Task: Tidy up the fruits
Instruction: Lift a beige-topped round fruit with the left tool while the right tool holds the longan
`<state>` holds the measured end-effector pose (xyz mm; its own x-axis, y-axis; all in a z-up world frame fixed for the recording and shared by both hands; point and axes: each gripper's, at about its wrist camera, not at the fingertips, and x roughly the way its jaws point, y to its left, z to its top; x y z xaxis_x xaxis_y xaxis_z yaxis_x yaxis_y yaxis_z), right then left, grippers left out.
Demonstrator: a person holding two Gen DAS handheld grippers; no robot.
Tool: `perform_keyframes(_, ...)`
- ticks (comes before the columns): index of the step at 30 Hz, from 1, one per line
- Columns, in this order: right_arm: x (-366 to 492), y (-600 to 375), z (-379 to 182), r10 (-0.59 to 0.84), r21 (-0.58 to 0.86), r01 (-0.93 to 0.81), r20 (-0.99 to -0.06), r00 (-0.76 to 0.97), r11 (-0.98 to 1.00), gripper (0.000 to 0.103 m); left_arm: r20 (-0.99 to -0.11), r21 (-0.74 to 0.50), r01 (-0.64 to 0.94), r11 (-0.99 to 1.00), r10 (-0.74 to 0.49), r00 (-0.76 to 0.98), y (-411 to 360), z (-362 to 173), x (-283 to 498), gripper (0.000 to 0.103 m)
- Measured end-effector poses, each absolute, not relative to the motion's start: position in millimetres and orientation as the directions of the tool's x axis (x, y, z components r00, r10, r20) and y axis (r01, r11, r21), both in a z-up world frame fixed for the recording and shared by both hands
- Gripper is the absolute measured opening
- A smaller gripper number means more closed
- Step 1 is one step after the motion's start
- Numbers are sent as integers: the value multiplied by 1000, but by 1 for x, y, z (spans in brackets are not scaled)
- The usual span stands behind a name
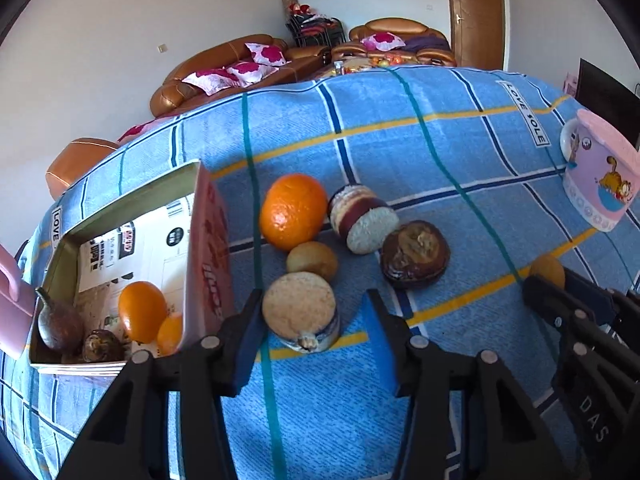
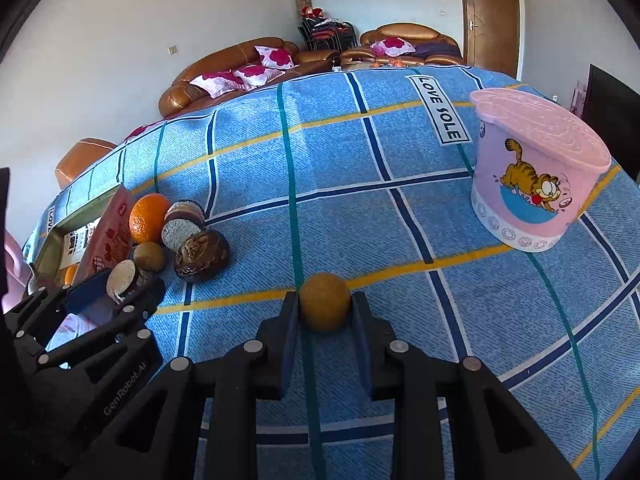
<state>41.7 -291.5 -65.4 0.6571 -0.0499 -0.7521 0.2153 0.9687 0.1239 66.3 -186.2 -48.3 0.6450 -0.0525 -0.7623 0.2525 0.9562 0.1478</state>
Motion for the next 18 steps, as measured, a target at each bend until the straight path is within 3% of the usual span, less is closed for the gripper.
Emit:
perform_keyframes(2,40,-291,-65,-60,116,221,-751,658,968,28,-777,64,275,959,-125,617,-175,-48,71,48)
perform_keyframes(4,40,-291,-65,-63,115,226,-753,655,967,28,-780,-7,296,955,-191,595,-161,-48,74,35)
perform_keyframes(18,47,-278,-66,-138,6,223,-768,626,975,28,-742,-198,384,902,-394,543,-105,-41,54,35)
